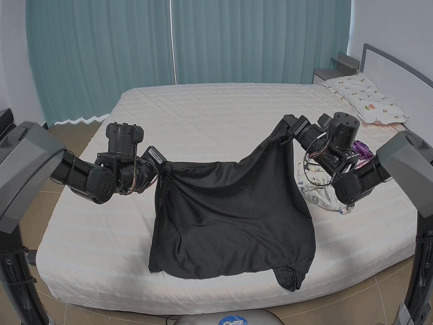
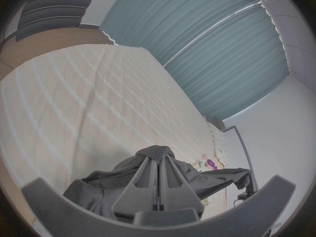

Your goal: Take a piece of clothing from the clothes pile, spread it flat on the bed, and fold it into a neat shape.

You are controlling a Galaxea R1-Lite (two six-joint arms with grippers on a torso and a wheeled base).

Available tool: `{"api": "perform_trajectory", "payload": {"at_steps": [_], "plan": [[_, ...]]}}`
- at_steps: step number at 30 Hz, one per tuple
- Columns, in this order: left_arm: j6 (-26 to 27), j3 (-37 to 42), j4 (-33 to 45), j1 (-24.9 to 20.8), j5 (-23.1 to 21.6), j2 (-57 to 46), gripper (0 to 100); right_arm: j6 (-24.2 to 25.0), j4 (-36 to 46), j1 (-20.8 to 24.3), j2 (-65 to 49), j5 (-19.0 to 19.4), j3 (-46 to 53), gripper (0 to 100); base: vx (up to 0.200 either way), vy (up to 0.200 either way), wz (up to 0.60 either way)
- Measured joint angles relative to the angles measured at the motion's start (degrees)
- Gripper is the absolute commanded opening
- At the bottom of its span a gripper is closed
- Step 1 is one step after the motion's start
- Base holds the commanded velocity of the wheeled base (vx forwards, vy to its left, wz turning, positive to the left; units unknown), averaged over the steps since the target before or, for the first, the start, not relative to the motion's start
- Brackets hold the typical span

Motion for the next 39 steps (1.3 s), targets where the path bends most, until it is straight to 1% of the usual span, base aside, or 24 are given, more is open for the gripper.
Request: {"api": "perform_trajectory", "payload": {"at_steps": [1,9,12,16,18,21,24,28,31,34,36,39], "plan": [[0.0,-0.89,0.0,0.33,0.0,1.12,100,-0.02,-0.13,0.02,0.96,-0.16,-0.16,100,0.0,0.0,0.0],[-0.94,-10.7,0.02,2.95,0.39,9.68,100,-0.02,0.49,-0.02,7.61,-1.21,-3.5,100,0.0,0.0,0.0],[-1.29,-13.9,0.07,3.86,1.04,12.68,100,-0.13,2.84,-0.41,10.39,-3.38,-5.71,100,0.0,0.0,0.0],[-1.49,-17.35,0.11,5.49,3.28,16.23,100,-0.16,7.44,-1.99,13.81,-8.61,-10.39,100,0.0,0.0,0.0],[-1.54,-18.2,0.33,6.16,3.86,17.14,100,-0.1,8.31,-2.84,14.6,-9.11,-11.29,100,0.0,0.0,0.0],[-1.67,-18.4,0.68,7.12,4.0,17.88,100,0.06,10.34,-3.94,14.8,-8.69,-11.41,100,0.0,0.0,0.0],[-1.82,-16.81,0.71,7.72,3.36,17.66,100,0.69,13.06,-4.49,14.19,-7.51,-10.3,100,0.0,0.0,0.0],[-1.97,-11.96,0.49,8.24,0.96,16.13,100,4.52,13.96,-5.18,11.92,-4.89,-8.56,100,0.0,0.0,0.0],[-2.19,-6.07,0.11,8.58,-2.43,13.53,100,6.05,14.77,-6.1,9.45,-3.62,-6.55,100,0.0,0.0,0.0],[-3.18,-0.74,-1.1,9.07,-7.7,10.42,100,7.09,15.52,-7.3,7.57,-2.83,-5.23,100,0.0,0.0,0.0],[-5.07,3.56,-2.68,9.55,-11.64,7.41,100,7.78,17.79,-8.16,6.17,-2.43,-4.01,100,0.0,0.0,0.0],[-6.44,6.28,-4.13,9.85,-12.89,5.42,100,8.28,22.38,-8.4,5.36,-1.94,-3.0,100,0.0,0.0,0.0]]}}
